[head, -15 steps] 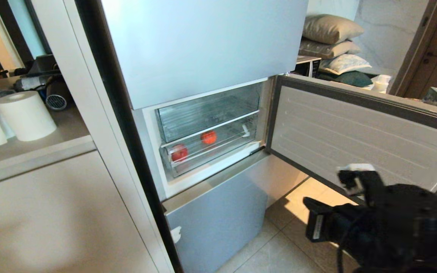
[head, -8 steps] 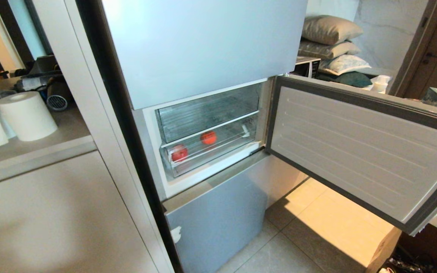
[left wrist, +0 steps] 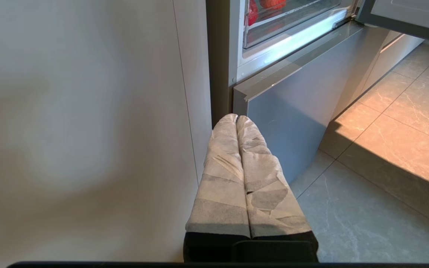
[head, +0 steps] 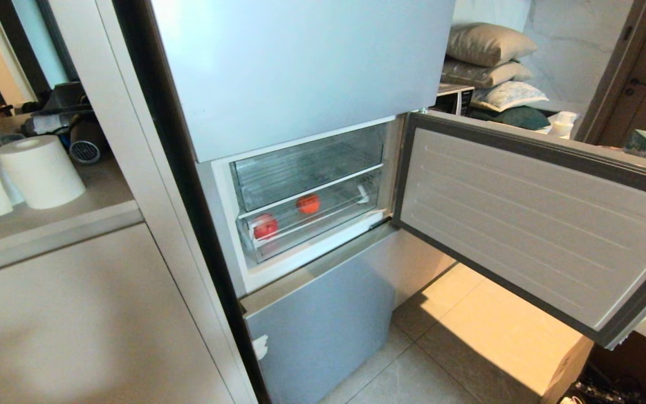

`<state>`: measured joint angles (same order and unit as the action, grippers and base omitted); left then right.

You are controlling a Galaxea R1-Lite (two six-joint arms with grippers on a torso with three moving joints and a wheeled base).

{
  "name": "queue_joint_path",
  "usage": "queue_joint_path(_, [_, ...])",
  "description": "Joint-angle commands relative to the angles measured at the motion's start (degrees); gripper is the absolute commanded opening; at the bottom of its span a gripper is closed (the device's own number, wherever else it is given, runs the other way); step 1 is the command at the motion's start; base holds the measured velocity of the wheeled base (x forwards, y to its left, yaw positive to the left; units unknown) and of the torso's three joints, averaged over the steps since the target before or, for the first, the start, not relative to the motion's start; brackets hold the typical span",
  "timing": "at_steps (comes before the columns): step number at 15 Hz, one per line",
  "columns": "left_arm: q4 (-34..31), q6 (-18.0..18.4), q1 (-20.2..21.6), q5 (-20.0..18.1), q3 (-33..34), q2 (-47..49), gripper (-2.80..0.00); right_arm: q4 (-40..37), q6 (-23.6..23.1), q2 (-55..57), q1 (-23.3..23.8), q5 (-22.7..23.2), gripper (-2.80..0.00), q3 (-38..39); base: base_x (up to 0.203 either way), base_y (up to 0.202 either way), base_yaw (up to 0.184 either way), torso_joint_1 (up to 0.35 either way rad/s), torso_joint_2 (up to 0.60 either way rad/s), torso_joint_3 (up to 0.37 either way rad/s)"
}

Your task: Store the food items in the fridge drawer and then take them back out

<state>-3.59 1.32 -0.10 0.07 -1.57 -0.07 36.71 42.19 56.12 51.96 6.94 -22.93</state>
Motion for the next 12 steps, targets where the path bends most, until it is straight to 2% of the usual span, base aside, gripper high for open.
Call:
queue_joint_path(1, [-0.01, -0.01, 0.01, 0.01, -0.01, 0.07, -2.8, 7.37, 1.97, 15.29, 3.65, 0.94, -2.8, -0.71, 0.0, 0.0, 0.0, 0.0, 0.0, 0.0])
queue_joint_path(4, [-0.01, 0.06, 0.01, 0.01, -0.01, 0.07, -2.8, 17.44, 4.25, 27.98, 5.49, 2.02, -2.8, -3.42, 0.0, 0.0, 0.0, 0.0, 0.0, 0.0])
queue_joint_path(7, [-0.03, -0.01, 0.01, 0.01, -0.01, 0.07, -2.8, 20.19, 12.1, 37.11, 5.86, 4.45, -2.8, -13.03, 0.0, 0.0, 0.0, 0.0, 0.0, 0.0])
queue_joint_path(10, [-0.1, -0.01, 0.01, 0.01, -0.01, 0.07, -2.8, 18.13, 18.05, 45.27, 4.04, 11.81, -2.8, -20.92, 0.0, 0.0, 0.0, 0.0, 0.0, 0.0])
queue_joint_path(12, [-0.01, -0.01, 0.01, 0.01, -0.01, 0.07, -2.8, 13.99, 19.91, 49.84, 1.47, 18.13, -2.8, -25.55, 0.0, 0.0, 0.0, 0.0, 0.0, 0.0])
